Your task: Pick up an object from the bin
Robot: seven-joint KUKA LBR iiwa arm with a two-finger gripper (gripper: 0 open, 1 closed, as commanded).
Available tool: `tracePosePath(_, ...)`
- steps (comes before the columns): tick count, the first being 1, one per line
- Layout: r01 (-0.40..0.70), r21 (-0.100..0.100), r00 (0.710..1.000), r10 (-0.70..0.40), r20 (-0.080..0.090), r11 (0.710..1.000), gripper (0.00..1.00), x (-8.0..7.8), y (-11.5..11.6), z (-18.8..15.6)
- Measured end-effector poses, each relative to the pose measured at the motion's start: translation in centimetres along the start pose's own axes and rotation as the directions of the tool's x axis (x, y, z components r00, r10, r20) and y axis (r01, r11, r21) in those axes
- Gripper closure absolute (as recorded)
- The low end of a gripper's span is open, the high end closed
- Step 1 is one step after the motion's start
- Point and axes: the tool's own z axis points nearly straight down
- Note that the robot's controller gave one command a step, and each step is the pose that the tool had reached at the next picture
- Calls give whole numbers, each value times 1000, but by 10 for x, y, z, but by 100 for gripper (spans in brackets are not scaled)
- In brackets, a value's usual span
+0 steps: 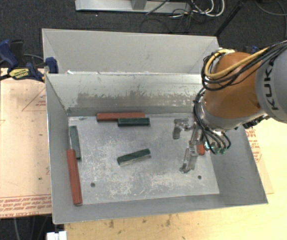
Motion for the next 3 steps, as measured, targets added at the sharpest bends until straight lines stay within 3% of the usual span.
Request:
tracePosePath(1,94,-1,996,-94,7,996,0,-3,65,108)
tracePosePath(2,143,-3,990,-143,12,990,0,-21,135,104)
tracePosePath(3,137,1,991,-137,7,991,100,-21,131,104)
